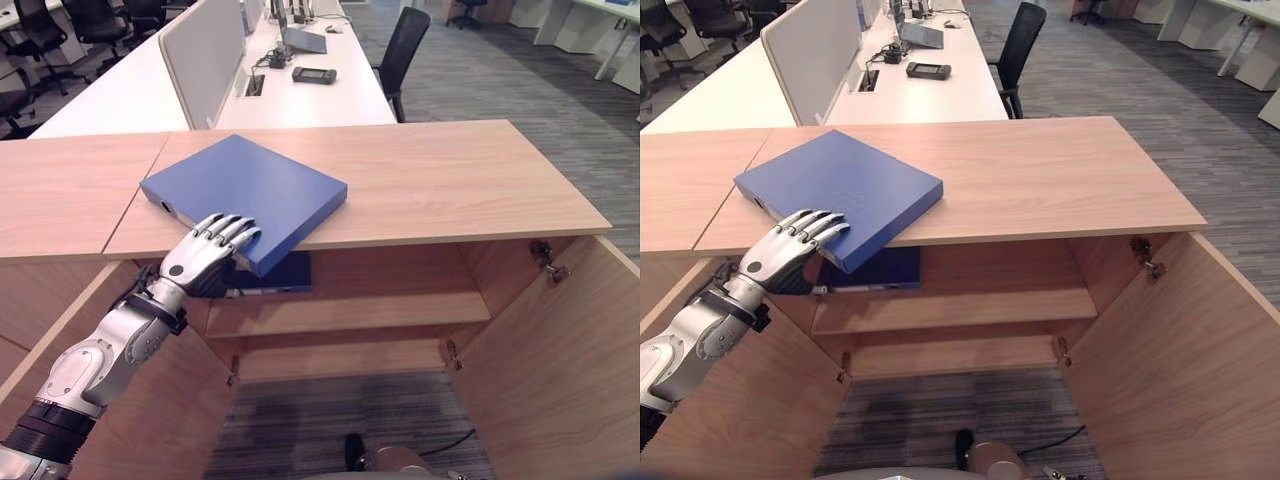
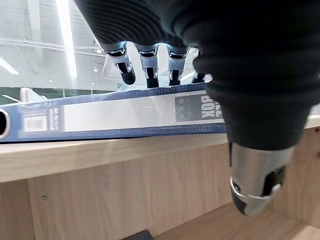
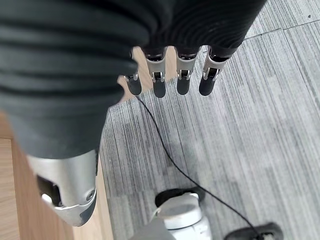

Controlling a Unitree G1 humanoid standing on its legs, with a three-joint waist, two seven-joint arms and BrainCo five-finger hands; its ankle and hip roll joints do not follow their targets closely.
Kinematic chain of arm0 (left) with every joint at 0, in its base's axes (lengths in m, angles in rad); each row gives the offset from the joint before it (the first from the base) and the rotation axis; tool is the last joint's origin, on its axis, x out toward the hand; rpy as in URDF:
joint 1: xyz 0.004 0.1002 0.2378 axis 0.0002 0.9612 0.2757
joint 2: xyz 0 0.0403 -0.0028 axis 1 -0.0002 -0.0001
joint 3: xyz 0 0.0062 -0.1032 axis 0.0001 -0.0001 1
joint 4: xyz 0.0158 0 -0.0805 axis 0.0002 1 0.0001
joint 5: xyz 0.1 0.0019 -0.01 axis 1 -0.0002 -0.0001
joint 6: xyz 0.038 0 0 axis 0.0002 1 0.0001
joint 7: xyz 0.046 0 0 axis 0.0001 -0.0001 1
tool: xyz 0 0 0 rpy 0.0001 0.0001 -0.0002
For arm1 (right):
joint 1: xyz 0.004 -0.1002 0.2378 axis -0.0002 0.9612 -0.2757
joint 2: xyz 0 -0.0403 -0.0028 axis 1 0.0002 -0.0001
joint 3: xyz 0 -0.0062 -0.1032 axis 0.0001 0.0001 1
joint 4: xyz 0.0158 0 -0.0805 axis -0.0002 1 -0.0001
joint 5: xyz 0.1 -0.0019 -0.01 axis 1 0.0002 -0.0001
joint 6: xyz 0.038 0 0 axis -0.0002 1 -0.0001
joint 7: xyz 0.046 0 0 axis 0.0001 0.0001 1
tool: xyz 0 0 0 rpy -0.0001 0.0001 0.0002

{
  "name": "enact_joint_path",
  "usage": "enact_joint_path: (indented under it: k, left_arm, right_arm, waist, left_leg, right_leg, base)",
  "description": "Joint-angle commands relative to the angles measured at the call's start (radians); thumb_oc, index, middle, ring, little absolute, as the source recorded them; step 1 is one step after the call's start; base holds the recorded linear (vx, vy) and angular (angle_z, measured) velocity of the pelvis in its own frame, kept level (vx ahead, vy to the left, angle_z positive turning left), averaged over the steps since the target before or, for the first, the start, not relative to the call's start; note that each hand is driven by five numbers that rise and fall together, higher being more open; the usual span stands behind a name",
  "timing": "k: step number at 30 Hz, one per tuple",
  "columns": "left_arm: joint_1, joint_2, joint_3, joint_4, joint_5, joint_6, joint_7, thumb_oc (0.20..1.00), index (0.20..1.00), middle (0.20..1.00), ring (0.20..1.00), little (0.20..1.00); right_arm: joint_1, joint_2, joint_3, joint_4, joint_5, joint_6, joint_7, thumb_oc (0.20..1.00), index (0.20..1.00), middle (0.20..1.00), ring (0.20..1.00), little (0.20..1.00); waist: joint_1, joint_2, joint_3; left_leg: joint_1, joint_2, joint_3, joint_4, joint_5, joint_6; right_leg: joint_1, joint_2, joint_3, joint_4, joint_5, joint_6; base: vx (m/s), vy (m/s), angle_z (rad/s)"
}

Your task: Put the empty folder in the office cabinet

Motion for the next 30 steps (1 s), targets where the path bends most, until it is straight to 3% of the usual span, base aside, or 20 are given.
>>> enact_joint_path:
  k: [1, 15, 16, 17, 18, 30]
  left_arm:
    - [-0.043, 0.001, -0.002, 0.022, 0.045, 0.044, 0.029, 1.000, 1.000, 1.000, 1.000, 1.000]
    - [-0.044, -0.067, -0.034, 0.142, 0.082, 0.091, 0.056, 1.000, 1.000, 1.000, 1.000, 1.000]
    - [-0.040, -0.076, -0.037, 0.155, 0.081, 0.096, 0.058, 0.774, 0.774, 0.774, 0.774, 0.774]
    - [-0.038, -0.084, -0.038, 0.163, 0.081, 0.098, 0.060, 0.366, 0.366, 0.366, 0.366, 0.366]
    - [-0.033, -0.099, -0.038, 0.182, 0.077, 0.108, 0.065, 0.200, 0.200, 0.200, 0.200, 0.200]
    - [0.003, -0.270, -0.061, 0.365, 0.019, 0.176, 0.091, 0.200, 0.200, 0.200, 0.200, 0.200]
  right_arm:
    - [-0.003, 0.011, -0.018, 0.018, 0.027, -0.008, -0.023, 1.000, 1.000, 1.000, 1.000, 1.000]
    - [-0.002, 0.006, -0.032, 0.025, 0.021, -0.005, -0.036, 1.000, 1.000, 1.000, 1.000, 1.000]
    - [-0.002, 0.006, -0.034, 0.024, 0.021, -0.003, -0.038, 1.000, 1.000, 1.000, 1.000, 1.000]
    - [-0.001, 0.007, -0.035, 0.024, 0.020, -0.003, -0.039, 1.000, 1.000, 1.000, 1.000, 1.000]
    - [-0.002, 0.006, -0.036, 0.024, 0.019, -0.002, -0.042, 1.000, 1.000, 1.000, 1.000, 1.000]
    - [-0.013, 0.016, -0.043, 0.026, 0.008, 0.008, -0.065, 1.000, 1.000, 1.000, 1.000, 1.000]
  waist:
    - [-0.007, -0.072, -0.032]
    - [-0.012, -0.074, -0.031]
    - [-0.013, -0.075, -0.030]
    - [-0.013, -0.075, -0.030]
    - [-0.013, -0.076, -0.029]
    - [-0.005, -0.092, -0.011]
  left_leg:
    - [0.085, -0.089, -0.015, -0.031, -0.082, 0.037]
    - [0.086, -0.089, -0.011, -0.031, -0.084, 0.038]
    - [0.086, -0.089, -0.011, -0.031, -0.084, 0.038]
    - [0.086, -0.088, -0.011, -0.031, -0.084, 0.038]
    - [0.085, -0.089, -0.011, -0.031, -0.084, 0.038]
    - [0.080, -0.091, -0.013, -0.031, -0.083, 0.044]
  right_leg:
    - [0.005, -0.045, 0.005, -0.286, 0.251, 0.146]
    - [0.005, -0.043, 0.007, -0.286, 0.250, 0.145]
    - [0.004, -0.043, 0.008, -0.286, 0.250, 0.145]
    - [0.004, -0.043, 0.008, -0.286, 0.250, 0.145]
    - [0.003, -0.043, 0.008, -0.286, 0.250, 0.146]
    - [-0.002, -0.045, 0.006, -0.286, 0.254, 0.145]
  base:
    - [0.00, 0.000, 0.00]
    - [0.00, 0.000, 0.00]
    - [0.00, 0.000, 0.00]
    - [0.00, 0.000, 0.00]
    - [0.00, 0.000, 0.00]
    - [0.00, 0.000, 0.00]
